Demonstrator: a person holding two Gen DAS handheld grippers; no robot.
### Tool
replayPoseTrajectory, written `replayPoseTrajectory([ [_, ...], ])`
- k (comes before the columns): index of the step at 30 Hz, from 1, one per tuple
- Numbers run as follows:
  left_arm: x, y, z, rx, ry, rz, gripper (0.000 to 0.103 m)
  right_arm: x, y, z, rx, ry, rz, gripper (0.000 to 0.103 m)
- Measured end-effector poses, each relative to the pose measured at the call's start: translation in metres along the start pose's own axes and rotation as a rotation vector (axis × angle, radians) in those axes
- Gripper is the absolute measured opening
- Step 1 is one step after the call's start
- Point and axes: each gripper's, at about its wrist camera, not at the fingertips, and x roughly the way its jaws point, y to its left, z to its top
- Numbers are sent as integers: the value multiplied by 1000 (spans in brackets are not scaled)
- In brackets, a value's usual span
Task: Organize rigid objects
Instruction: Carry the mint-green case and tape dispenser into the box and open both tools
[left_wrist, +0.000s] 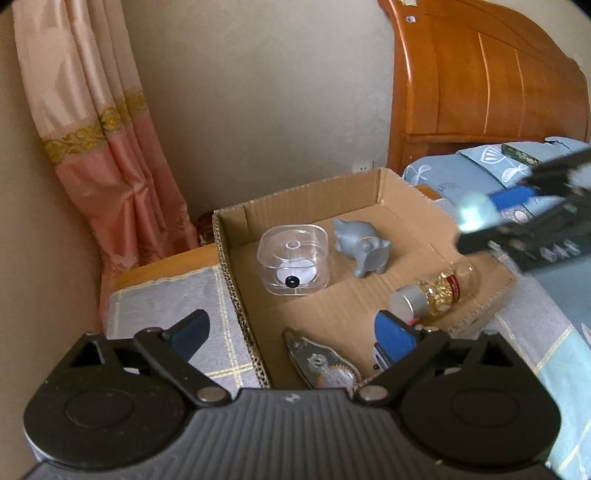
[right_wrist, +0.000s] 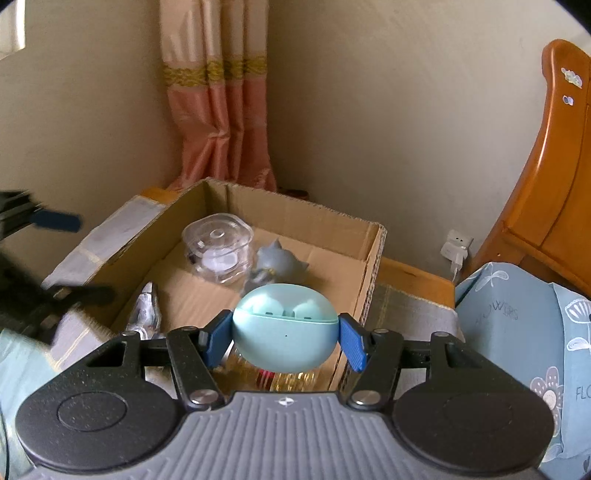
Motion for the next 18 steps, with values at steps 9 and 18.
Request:
replayPoseTrajectory([
  [9, -27, -12, -17, 39, 0, 7, 96, 27, 1, 17, 34, 20, -38, 81],
  [18, -47, -25, -32, 14, -28, -19, 101, -17, 14, -10, 57, -25, -7, 103],
])
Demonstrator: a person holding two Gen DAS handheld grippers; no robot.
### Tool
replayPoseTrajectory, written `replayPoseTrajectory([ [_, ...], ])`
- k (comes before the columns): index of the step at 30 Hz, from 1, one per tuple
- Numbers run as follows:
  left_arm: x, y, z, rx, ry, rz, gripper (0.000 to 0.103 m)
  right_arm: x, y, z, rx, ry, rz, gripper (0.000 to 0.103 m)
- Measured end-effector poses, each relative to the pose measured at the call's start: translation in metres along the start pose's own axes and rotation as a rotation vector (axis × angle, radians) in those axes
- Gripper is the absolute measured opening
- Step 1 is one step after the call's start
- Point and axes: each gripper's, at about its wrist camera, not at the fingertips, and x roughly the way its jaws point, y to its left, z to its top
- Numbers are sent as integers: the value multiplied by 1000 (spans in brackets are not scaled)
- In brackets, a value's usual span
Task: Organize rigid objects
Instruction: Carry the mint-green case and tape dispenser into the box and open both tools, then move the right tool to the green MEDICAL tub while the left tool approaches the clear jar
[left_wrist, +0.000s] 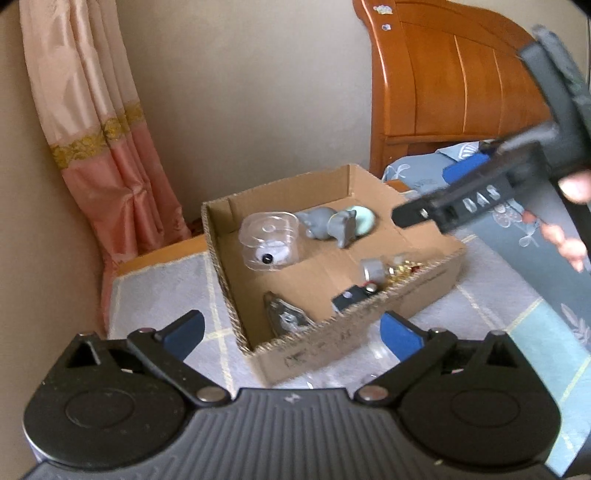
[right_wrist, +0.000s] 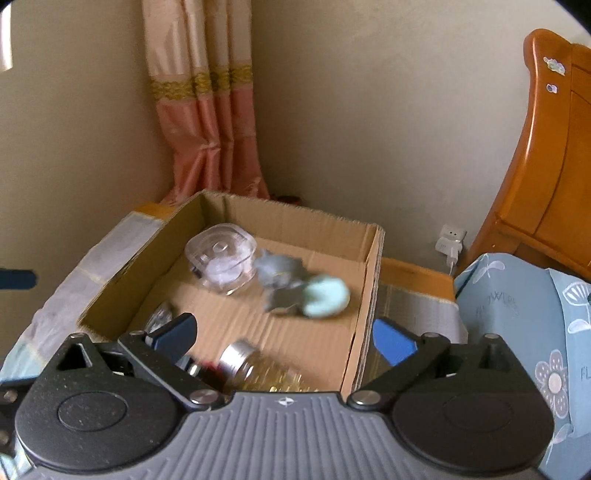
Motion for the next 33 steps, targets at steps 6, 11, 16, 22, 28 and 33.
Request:
replayPoseTrajectory([
  [6, -10, -13, -17, -15, 6, 18, 101, -30, 19, -45, -50, 19, 63, 103],
  [11, -14, -28, -38, 2, -16, 117, 101, -41, 33, -87, -42, 63, 119, 103],
  [16, -18, -36, -60, -23, -10, 172, 101, -46, 58, -127, -82, 118, 119, 103],
  [22, -15, -29, -80, -137, 37, 138, 101, -53, 92, -159, -139, 142, 109, 103],
  [28, -14, -29, -88, -161, 51, 154, 101, -51, 118, -175, -199, 148, 71, 103],
  [33, -17, -30, -90, -166, 43, 147, 101, -46, 113, -182, -204, 166, 26, 103],
])
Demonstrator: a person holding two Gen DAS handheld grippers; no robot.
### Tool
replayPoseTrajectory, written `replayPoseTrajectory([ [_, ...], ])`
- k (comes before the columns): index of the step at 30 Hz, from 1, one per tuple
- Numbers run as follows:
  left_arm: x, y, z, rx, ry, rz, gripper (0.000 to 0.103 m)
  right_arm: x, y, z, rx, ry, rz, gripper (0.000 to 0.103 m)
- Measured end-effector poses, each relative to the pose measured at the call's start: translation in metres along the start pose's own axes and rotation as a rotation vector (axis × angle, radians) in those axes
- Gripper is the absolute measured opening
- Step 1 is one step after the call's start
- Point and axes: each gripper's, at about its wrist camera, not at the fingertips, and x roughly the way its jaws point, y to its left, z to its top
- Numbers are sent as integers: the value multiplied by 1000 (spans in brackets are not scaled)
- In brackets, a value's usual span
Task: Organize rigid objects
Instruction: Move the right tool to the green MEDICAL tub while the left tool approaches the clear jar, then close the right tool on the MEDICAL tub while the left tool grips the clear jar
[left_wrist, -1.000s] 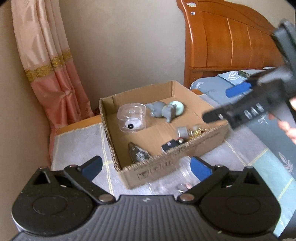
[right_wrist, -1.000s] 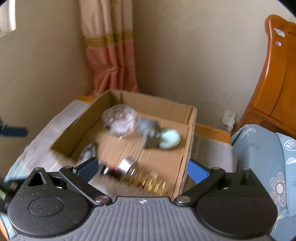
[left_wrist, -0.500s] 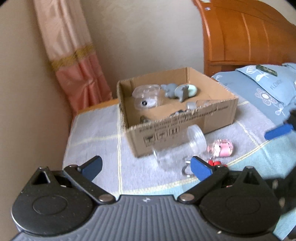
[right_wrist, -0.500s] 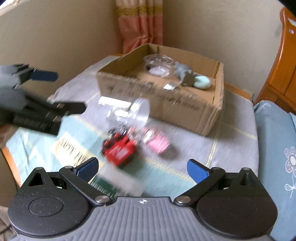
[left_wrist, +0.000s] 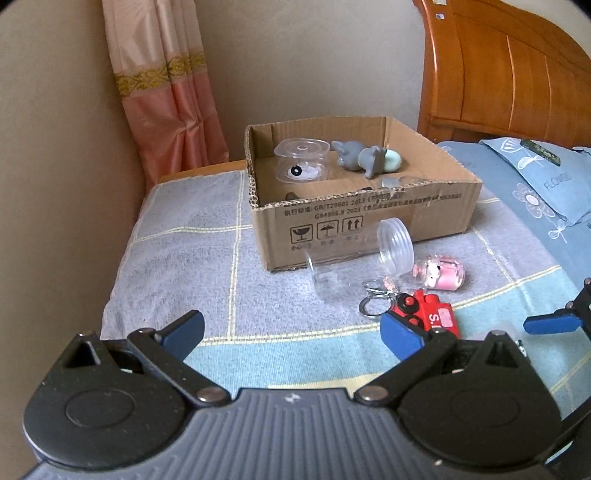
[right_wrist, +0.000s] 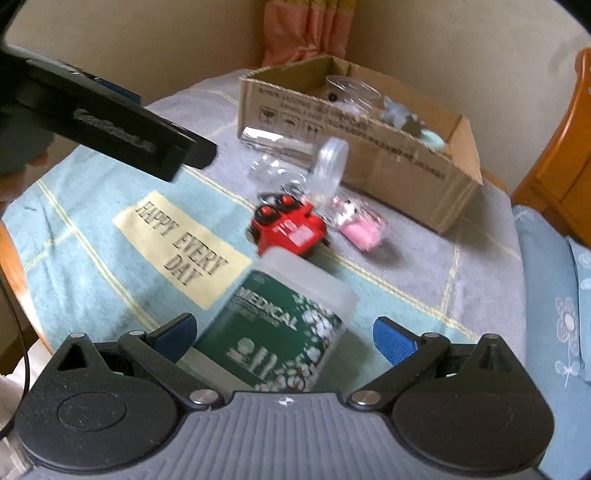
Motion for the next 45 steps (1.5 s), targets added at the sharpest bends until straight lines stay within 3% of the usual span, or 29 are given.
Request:
replayPoseTrajectory([
  [8, 6, -5, -1, 3, 10, -16, 101, -1, -35, -16, 87, 34, -54, 103],
  [21, 13, -10, 0, 12, 21, -20, 101, 18, -109, -31, 341, 44, -175, 103],
  [25, 17, -13, 2, 16, 17, -21, 101, 22, -119, -35, 395, 28, -136, 103],
  [33, 29, -19, 18, -3, 19, -100, 101, 23, -105, -27, 307, 9, -66, 103],
  [37, 38, -25, 28, 4, 14, -121, 101, 22, -101, -20, 307, -17, 17, 103],
  [45, 61, -36, 44, -10, 23, -112, 101, 32, -101, -4, 300, -23, 56, 103],
])
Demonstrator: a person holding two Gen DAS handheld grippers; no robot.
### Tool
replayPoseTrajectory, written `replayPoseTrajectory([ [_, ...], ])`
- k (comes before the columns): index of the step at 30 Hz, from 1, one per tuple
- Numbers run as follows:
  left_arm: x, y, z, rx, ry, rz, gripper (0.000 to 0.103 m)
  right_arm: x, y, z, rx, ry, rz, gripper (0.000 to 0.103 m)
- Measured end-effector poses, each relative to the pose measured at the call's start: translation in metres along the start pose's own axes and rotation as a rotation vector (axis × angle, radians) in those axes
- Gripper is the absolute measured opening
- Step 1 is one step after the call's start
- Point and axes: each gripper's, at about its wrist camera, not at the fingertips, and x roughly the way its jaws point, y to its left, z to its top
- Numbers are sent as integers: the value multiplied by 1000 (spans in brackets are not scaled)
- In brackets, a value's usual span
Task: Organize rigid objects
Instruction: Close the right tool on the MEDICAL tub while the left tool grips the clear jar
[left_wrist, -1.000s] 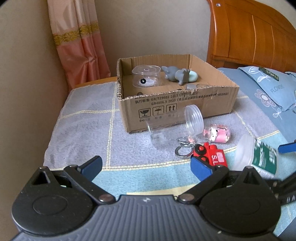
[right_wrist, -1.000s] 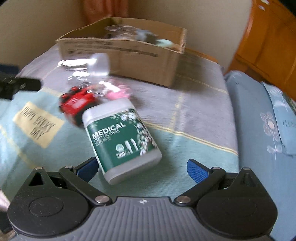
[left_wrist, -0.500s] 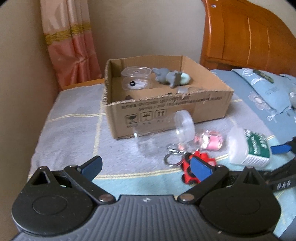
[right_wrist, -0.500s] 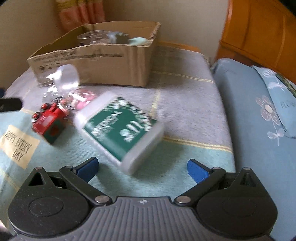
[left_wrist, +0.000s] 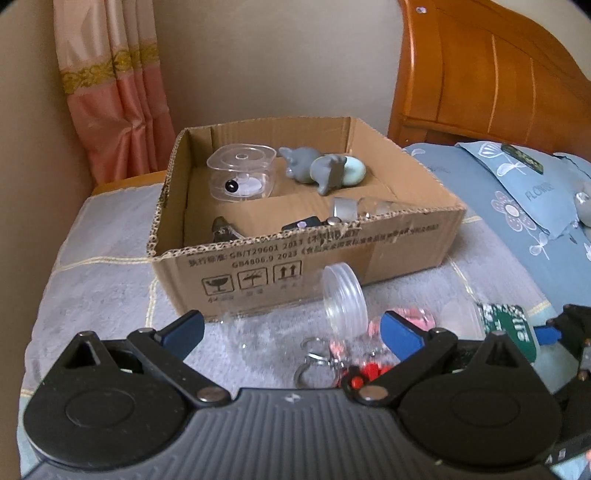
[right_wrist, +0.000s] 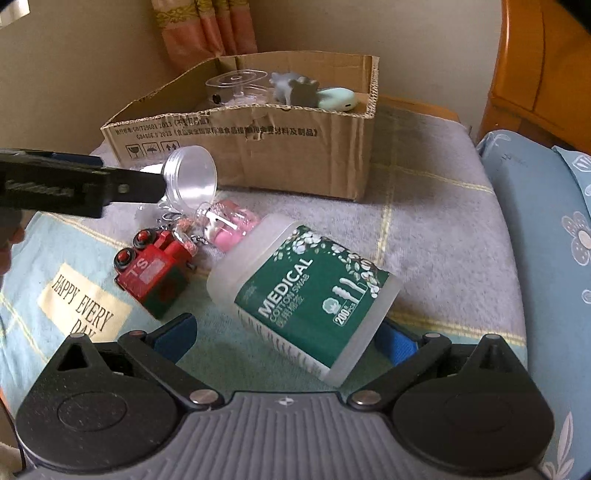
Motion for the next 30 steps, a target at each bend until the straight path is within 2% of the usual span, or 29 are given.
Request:
replayPoseTrajectory([
  [7, 17, 5, 8, -37, 9, -13, 101, 6, 5, 6, -14, 3, 10, 103],
  [15, 19, 21, 4, -43, 21, 45, 101, 10, 2, 15, 62, 5, 3, 103],
  [23, 16, 45, -11, -34, 50, 103, 101, 10, -3, 16, 86, 19, -63, 103],
  [30, 22, 48, -12, -29, 62, 97, 101, 10, -8, 18, 118, 47, -153, 103],
])
